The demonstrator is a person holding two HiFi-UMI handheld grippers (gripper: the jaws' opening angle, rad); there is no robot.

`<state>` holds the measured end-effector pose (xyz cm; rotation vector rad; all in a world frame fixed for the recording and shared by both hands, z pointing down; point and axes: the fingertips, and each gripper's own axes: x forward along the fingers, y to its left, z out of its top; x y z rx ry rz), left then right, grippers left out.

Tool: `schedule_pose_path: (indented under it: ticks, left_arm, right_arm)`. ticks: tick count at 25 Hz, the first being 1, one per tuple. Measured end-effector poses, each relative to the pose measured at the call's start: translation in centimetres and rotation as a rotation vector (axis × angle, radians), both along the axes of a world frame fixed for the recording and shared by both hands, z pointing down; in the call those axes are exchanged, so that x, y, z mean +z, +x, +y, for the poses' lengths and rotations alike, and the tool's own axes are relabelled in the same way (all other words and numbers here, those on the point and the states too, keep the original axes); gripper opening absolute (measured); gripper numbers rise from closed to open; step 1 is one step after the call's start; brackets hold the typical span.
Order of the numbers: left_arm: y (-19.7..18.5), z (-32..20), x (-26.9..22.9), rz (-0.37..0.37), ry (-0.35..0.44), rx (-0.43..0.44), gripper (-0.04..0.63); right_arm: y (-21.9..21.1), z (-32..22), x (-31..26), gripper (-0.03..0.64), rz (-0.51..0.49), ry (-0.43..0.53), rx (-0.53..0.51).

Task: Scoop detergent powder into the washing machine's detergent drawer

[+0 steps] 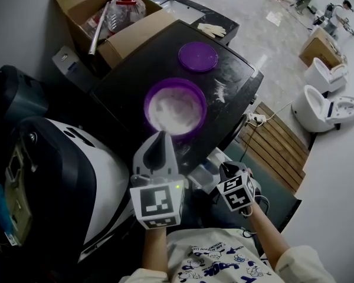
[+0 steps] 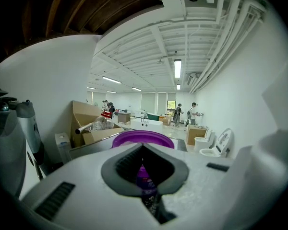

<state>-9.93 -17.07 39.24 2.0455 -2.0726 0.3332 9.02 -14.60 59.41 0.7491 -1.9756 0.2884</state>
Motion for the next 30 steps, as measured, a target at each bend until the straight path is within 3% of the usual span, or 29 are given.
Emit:
schedule_pose_path:
  ticks: [7, 14, 20, 24, 30]
  left_arm:
    - [0.1, -0.1, -0.7, 0.013, 0.014, 0.001, 0.002]
    - [0.2, -0.2, -1.0, 0.031, 0.027, -0.006, 0.002]
    - [0.4, -0.4, -1.8, 0.037, 0.048, -0.002, 0.002]
    - [0.6, -0.4, -2.4, 0.041, 0.06, 0.0, 0.002]
    - [0.7, -0.4, -3.6, 0.04, 0.086, -0.004, 0.002]
  right_arm:
    - [0.8, -0.1, -1.6, 0.023, -0.243, -0.161, 0.202]
    - [0.6, -0.1, -5.3, 0.023, -0.576, -0.326, 0.369]
    - [0.4, -1.6, -11.1, 0.023, -0.901, -0.354, 0.448]
    - [-0.2, -2.7, -15.9, 0.023, -1.081, -0.348, 0.44]
    - [-1.3, -4.2, -21.9, 0.023, -1.198, -0.239, 0.375]
